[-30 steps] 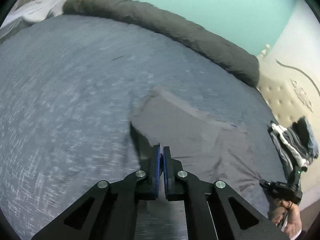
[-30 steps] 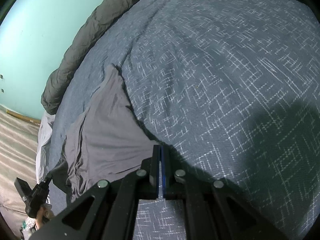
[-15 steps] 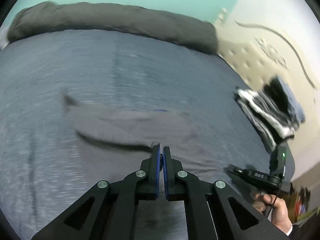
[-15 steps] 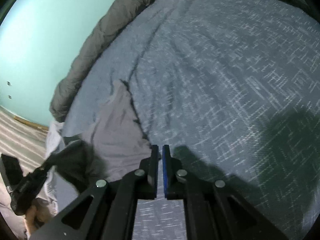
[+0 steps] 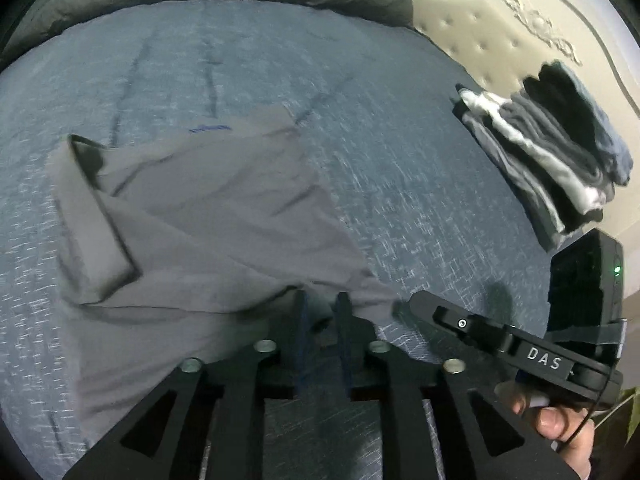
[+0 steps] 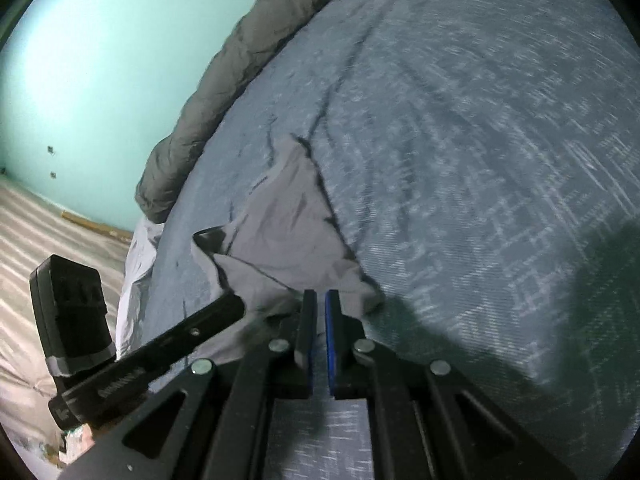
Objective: Fold clothes
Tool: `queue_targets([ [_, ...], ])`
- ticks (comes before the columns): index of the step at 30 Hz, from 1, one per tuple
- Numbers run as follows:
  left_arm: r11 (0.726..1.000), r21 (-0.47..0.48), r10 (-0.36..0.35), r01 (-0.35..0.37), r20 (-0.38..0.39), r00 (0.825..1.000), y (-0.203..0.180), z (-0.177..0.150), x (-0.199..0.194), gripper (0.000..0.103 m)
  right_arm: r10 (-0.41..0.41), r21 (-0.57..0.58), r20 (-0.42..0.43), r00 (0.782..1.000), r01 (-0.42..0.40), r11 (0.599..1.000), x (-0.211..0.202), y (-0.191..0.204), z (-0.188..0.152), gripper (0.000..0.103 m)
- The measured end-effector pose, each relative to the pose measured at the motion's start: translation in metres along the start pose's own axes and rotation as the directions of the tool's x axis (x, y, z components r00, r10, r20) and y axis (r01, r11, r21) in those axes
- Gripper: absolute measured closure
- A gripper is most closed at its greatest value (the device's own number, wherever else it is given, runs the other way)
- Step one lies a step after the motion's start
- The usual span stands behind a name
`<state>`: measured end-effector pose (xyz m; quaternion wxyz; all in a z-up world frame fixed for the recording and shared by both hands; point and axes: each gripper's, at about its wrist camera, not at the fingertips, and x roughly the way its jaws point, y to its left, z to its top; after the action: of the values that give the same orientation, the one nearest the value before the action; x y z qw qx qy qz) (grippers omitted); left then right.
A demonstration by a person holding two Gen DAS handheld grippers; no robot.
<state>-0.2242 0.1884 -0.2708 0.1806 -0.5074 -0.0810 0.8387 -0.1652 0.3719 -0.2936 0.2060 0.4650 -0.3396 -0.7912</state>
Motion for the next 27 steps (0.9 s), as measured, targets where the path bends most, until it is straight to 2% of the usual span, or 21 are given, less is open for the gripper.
queue_targets([
  [1,1.0,-0.004,0.003,-0.003,0.012,1.0,0.004,0.001,-0.006,0.071,0.006,-0.01,-0.001,1.0,-0.006,1.0,-0.005,-0.003,-0.003,0.096],
  [2,1.0,-0.009,0.005,-0.005,0.023,1.0,0.008,0.001,-0.011,0.07,0.008,-0.019,-0.003,1.0,-0.008,1.0,-0.002,0.0,-0.003,0.094],
  [4,0.999,-0.015,0.031,-0.03,0.042,0.999,0.021,0.003,-0.024,0.07,0.014,-0.032,-0.01,1.0,-0.014,0.999,0.006,0.008,-0.004,0.082],
  [5,0.999,-0.019,0.047,-0.047,0.05,0.998,0.029,0.004,-0.03,0.07,0.015,-0.038,-0.015,1.0,-0.016,0.999,0.01,0.01,-0.005,0.081],
  [7,0.995,-0.036,0.094,-0.092,0.063,0.994,0.048,0.008,-0.039,0.07,0.021,-0.05,-0.022,1.0,-0.022,0.999,0.019,0.017,-0.005,0.08],
  [11,0.989,-0.047,0.141,-0.138,0.057,0.988,0.073,0.012,-0.046,0.07,0.009,-0.089,-0.03,1.0,-0.012,0.996,0.034,0.03,-0.005,0.08],
  [18,0.986,-0.082,0.143,-0.142,0.009,0.99,0.105,0.006,-0.038,0.069,-0.019,-0.095,-0.059,0.998,0.014,0.995,0.05,0.033,-0.007,0.08],
  [21,0.986,-0.076,0.151,-0.151,0.002,0.989,0.108,0.005,-0.029,0.069,-0.044,-0.127,-0.064,0.997,0.036,0.991,0.053,0.036,-0.009,0.08],
  [27,0.981,0.025,0.191,-0.191,-0.012,0.982,0.092,0.005,-0.01,0.069,-0.063,-0.135,-0.076,0.995,0.052,0.99,0.059,0.031,-0.009,0.08],
])
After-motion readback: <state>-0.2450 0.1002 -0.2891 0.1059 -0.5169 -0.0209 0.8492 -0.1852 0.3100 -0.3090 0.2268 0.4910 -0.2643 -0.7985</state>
